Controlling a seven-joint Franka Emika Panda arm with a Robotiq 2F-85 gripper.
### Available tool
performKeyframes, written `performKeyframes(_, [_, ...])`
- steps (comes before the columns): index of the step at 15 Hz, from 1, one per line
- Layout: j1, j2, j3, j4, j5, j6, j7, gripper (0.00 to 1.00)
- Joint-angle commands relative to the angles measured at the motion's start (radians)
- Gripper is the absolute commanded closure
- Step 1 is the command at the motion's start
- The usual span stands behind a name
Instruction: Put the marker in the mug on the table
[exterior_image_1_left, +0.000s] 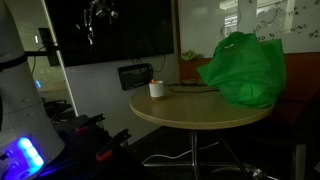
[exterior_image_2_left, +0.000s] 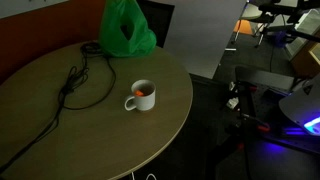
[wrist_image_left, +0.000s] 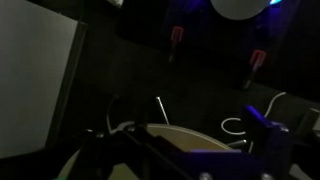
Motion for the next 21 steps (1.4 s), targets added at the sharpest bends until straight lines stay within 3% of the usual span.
performKeyframes(1, [0.032,0.003,-0.025,0.002,-0.016,-0.006,0.019,0.0])
performKeyframes(14, [0.029,0.034,-0.021,0.008,-0.013,0.024,0.036,0.0])
performKeyframes(18, [0.042,0.14,-0.026,0.023,0.008,0.191,0.05,0.0])
performKeyframes(21, [0.052,0.276,-0.032,0.042,-0.002,0.398,0.019,0.0])
